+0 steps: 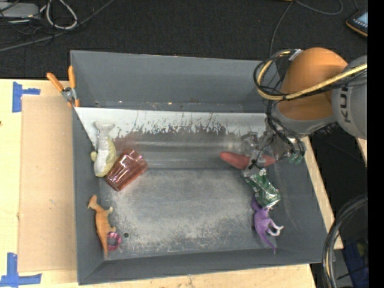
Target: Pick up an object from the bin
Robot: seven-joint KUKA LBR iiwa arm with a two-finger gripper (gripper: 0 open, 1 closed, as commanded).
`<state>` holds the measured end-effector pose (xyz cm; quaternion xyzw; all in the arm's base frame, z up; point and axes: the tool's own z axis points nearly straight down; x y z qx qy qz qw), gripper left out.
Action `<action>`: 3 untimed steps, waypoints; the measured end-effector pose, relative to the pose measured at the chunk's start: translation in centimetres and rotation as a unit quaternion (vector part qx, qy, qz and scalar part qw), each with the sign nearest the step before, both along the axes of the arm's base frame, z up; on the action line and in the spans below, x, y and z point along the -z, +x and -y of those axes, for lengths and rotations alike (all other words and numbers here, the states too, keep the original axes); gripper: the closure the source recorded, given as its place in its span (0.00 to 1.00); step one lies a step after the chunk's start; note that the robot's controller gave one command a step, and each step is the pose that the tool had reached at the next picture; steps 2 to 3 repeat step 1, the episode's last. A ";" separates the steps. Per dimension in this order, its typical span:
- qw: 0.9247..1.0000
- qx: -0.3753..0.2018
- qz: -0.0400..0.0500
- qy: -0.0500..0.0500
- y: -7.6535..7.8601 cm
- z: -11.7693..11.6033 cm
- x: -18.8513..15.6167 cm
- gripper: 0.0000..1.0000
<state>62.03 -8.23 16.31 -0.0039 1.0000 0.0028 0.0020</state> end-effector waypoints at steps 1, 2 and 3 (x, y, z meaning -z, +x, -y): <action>1.000 0.007 -0.007 0.001 -1.5 -0.5 -4.0 1.00; 1.000 0.007 -0.007 0.001 -1.5 -0.5 -4.0 1.00; 1.000 0.007 -0.007 0.001 -1.5 -0.5 -4.0 1.00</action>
Offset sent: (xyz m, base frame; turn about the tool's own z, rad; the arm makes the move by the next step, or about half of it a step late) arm -0.0033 -0.0051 0.0687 -0.0109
